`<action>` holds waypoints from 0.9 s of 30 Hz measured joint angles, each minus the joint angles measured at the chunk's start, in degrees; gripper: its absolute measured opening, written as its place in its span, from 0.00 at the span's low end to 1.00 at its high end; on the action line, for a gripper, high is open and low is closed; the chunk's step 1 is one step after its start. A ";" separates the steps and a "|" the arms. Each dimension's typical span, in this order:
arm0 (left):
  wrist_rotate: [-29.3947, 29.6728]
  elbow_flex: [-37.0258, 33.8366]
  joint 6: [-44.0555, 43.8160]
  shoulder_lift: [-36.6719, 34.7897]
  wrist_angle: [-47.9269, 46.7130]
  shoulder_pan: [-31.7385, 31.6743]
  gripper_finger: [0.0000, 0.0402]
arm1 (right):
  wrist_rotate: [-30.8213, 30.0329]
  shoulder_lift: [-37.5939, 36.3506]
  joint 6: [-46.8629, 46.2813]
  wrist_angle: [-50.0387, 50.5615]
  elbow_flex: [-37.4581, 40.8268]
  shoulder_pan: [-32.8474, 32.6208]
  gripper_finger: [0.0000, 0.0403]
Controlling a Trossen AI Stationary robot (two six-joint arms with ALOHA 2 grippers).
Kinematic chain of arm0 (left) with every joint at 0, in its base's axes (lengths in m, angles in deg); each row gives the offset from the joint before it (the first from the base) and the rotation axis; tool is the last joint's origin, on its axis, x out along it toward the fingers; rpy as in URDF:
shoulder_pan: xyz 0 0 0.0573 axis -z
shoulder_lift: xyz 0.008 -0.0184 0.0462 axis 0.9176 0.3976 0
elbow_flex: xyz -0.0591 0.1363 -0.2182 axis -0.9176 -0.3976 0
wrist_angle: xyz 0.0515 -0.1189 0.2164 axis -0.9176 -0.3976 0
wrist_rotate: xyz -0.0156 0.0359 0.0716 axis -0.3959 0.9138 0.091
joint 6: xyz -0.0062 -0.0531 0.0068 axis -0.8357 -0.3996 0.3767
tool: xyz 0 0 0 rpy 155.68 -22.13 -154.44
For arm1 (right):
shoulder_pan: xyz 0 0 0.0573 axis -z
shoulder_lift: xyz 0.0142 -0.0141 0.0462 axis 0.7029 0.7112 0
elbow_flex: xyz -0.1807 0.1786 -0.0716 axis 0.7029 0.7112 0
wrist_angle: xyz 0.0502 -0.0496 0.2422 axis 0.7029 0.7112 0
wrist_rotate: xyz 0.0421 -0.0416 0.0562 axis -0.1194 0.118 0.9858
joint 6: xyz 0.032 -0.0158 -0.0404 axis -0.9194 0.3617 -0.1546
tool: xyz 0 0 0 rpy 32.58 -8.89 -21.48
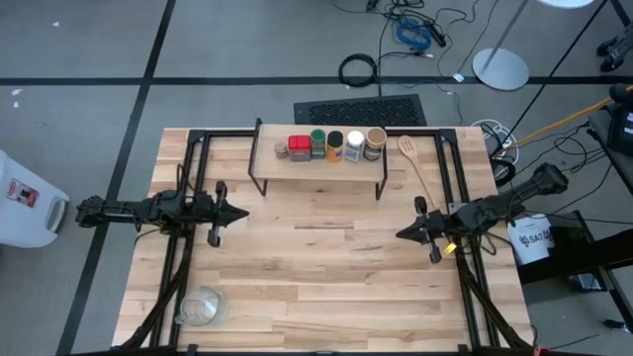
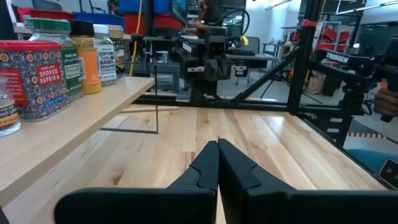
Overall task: Shelf spices
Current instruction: Return to Home Position
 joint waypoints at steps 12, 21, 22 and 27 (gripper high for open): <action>0.54 0.00 -0.02 0.02 0.16 0.00 0.01 | 5.97 -10.59 8.39 0.70 0.00 4.59 0.00; 1.31 -0.02 -0.13 0.02 0.16 0.00 0.01 | 13.22 -10.50 8.95 2.04 0.02 13.45 0.00; 1.34 -0.02 -0.12 0.02 0.16 0.00 0.01 | 13.19 -10.50 9.45 2.02 0.02 14.45 0.00; 1.29 -0.02 -0.15 0.02 0.14 0.00 0.01 | 14.47 -10.50 7.15 2.13 0.02 17.54 0.00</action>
